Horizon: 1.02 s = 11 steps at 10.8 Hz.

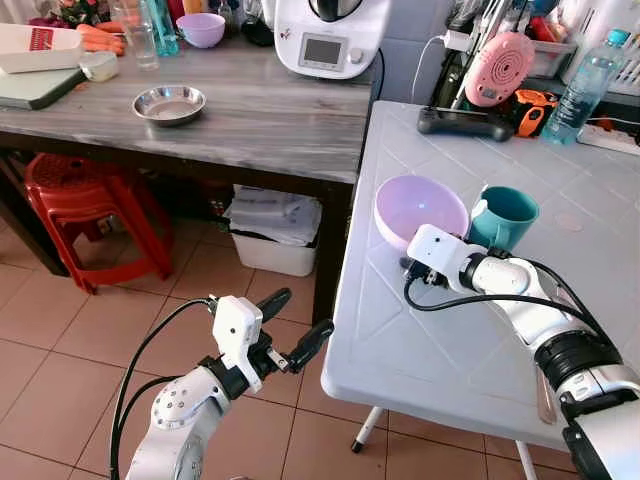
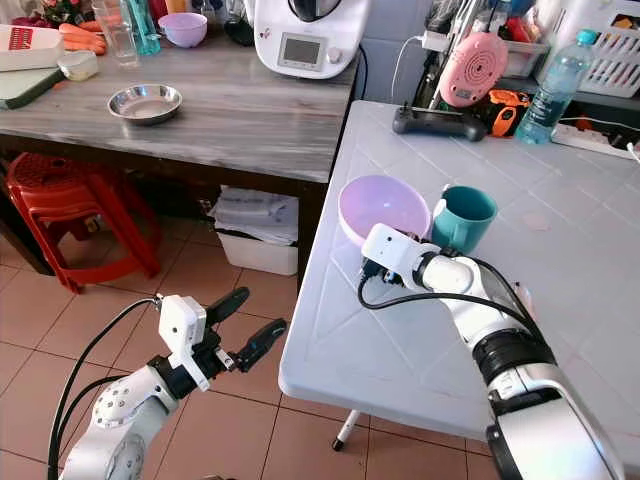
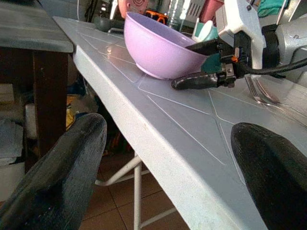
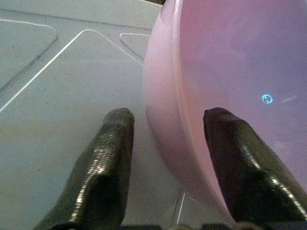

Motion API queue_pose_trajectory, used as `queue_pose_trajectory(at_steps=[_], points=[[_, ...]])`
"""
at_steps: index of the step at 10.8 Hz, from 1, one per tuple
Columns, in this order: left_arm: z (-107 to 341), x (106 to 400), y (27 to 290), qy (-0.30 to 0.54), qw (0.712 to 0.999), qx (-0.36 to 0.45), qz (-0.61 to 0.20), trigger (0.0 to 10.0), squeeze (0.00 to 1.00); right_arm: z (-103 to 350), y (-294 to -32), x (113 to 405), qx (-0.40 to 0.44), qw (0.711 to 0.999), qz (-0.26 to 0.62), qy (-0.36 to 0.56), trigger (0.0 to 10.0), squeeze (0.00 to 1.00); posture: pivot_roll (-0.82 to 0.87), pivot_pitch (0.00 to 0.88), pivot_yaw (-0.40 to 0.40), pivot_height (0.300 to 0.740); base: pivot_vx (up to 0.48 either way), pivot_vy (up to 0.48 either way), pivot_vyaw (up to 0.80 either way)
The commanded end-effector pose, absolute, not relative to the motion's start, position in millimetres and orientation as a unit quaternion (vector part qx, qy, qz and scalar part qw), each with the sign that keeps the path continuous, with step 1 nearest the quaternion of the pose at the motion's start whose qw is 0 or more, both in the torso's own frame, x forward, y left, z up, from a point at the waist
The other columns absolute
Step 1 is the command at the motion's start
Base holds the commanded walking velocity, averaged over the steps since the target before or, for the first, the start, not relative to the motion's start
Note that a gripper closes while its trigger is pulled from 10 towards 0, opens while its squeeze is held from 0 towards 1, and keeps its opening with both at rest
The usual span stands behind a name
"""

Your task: Setting the table

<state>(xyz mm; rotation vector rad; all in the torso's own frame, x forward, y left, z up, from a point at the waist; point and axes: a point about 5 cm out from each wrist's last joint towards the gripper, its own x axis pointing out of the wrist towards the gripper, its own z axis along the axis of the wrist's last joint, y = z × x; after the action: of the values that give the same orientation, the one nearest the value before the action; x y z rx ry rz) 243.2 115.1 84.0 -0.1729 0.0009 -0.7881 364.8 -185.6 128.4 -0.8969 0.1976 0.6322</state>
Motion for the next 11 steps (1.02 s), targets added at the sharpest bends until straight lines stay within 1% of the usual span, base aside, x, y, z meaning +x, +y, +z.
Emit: queue_pose_trajectory(at_steps=[1, 3, 6, 11], points=[[88.8, 242.9, 113.5, -0.010, 0.915, -0.080, -0.396, 10.0, 0.00, 134.1, -188.8, 367.3, -0.437, 0.844, 0.297, 0.089, 0.0, 0.00, 0.02, 0.059, -0.031, 0.740, 0.000, 0.000, 0.00], [89.9, 242.1, 111.6, -0.015, 0.909, -0.078, -0.409, 10.0, 0.00, 133.8, -194.6, 366.9, -0.434, 0.850, 0.287, 0.083, 0.0, 0.00, 0.02, 0.054, -0.025, 0.740, 0.000, 0.000, 0.00], [90.7, 244.0, 114.0, -0.028, 0.912, -0.061, -0.405, 10.0, 0.00, 137.4, -197.6, 367.9, -0.435, 0.854, 0.278, 0.069, 0.0, 0.00, 0.02, 0.048, -0.017, 0.740, 0.000, 0.000, 0.00], [93.3, 251.6, 117.1, -0.054, 0.921, -0.035, -0.385, 10.0, 0.00, 143.0, -190.5, 370.8, -0.421, 0.865, 0.271, 0.041, 0.0, 0.00, 0.04, 0.014, 0.003, 0.740, 0.000, 0.000, 0.00]])
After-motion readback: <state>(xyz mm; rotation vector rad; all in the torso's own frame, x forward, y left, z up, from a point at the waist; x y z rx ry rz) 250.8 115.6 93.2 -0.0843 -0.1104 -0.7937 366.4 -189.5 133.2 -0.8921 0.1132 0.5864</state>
